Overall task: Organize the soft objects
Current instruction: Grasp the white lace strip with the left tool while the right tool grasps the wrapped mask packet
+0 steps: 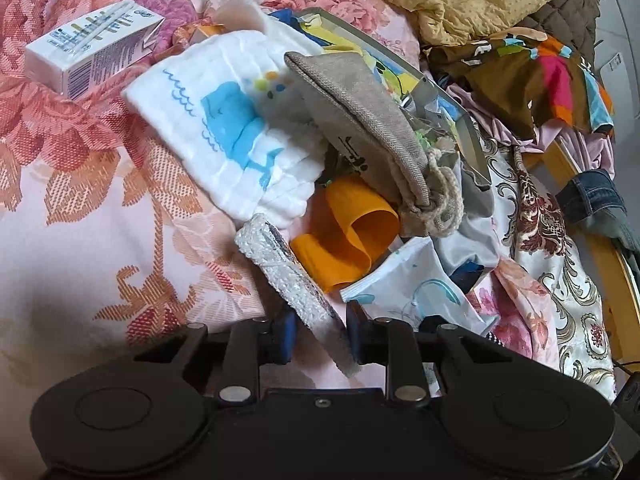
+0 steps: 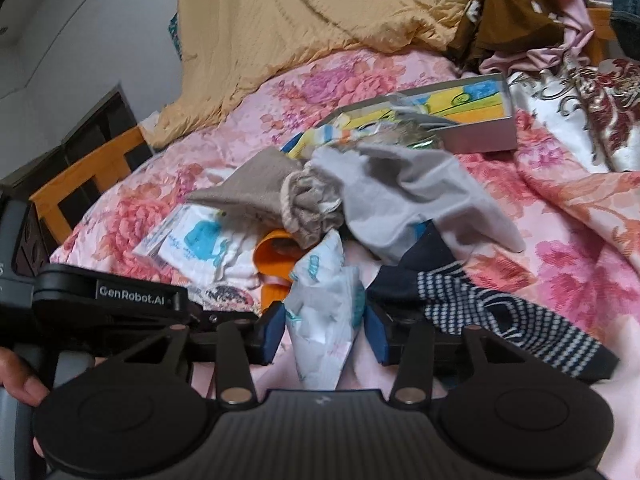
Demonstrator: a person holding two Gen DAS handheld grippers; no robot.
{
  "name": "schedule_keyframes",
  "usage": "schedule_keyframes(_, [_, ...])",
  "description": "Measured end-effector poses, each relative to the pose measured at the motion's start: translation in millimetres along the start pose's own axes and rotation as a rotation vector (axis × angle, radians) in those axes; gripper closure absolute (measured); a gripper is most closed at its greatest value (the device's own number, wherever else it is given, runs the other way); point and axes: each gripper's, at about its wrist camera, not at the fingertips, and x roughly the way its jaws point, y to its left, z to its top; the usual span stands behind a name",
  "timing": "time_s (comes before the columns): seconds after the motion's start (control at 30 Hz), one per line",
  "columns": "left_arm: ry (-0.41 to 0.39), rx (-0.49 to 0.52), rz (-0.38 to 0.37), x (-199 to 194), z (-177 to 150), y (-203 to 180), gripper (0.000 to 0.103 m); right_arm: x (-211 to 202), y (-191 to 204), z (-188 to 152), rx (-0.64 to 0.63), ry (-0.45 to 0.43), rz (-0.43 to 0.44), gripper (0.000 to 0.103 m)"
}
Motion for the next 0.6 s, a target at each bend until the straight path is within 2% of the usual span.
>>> schedule_keyframes(0.2, [0.006,0.003,0.009,0.2,0.1,1.5,0.077,0.1,-1.3,-0.8,0.009,0.002,-0.005,0.070])
schedule_keyframes(0.6, [-0.011,-0.001,0.016,-4.0,-2.4,0.4,0.081,-1.0,-2.5,-0.8,0.011,-0.004,-0.019,0.081])
